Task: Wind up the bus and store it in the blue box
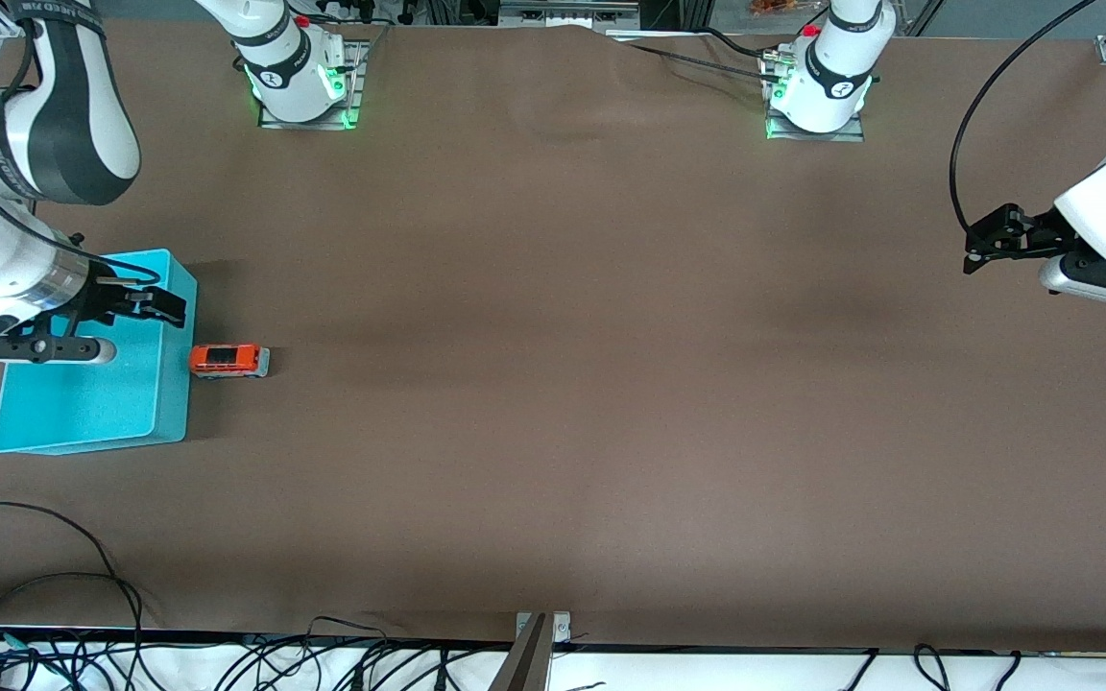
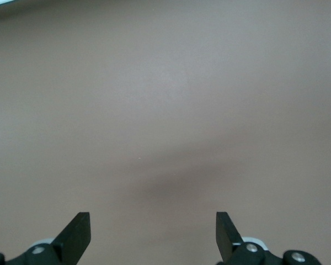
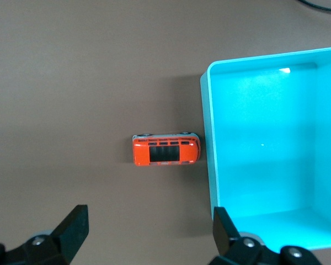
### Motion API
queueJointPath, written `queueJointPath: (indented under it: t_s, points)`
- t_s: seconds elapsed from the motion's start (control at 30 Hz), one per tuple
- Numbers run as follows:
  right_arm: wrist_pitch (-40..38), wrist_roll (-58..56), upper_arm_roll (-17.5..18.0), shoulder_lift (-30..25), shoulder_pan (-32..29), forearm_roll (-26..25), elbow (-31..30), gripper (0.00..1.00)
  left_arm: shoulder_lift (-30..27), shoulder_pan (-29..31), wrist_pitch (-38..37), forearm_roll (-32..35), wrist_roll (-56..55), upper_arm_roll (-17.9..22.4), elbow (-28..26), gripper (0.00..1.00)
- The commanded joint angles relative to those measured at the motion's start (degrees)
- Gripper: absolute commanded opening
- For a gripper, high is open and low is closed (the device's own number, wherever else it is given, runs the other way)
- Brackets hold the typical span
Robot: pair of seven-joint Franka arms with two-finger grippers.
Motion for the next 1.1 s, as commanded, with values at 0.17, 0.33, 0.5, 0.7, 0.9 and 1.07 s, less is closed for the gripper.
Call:
queueJointPath:
  t_s: [0.17, 0.33, 0.5, 0.7, 0.9, 1.07]
  points:
    - [9.7, 0.6, 0.4, -0.2, -0.5, -1.0, -7.7, 1.00, 1.1, 0.3, -1.6, 1.5, -0.4, -0.4, 2.3, 1.00]
    - [13.2, 0.6, 0.4, 0.2, -0.7, -1.0, -10.1, 1.00, 1.1, 0.3, -1.6, 1.5, -0.5, -0.3, 2.3, 1.00]
    - [18.1, 0.6, 0.4, 0.6, -0.9, -1.0, -13.4, 1.00, 1.1, 0.3, -1.7, 1.5, -0.4, -0.3, 2.3, 1.00]
    - [21.6, 0.7, 0.4, 1.7, -1.2, -0.8, -15.7, 1.00, 1.1, 0.2, -1.7, 1.5, -0.4, -0.3, 2.3, 1.00]
    - [21.8, 10.8, 0.4, 2.4, -2.0, -0.3, -16.2, 1.00, 1.1, 0.1, -1.7, 1.5, -0.4, -0.3, 2.3, 1.00]
    - [23.5, 18.1, 0.4, 3.1, -1.9, -0.4, -16.5, 1.00, 1.1, 0.3, -1.7, 1.5, -0.4, -0.3, 2.3, 1.00]
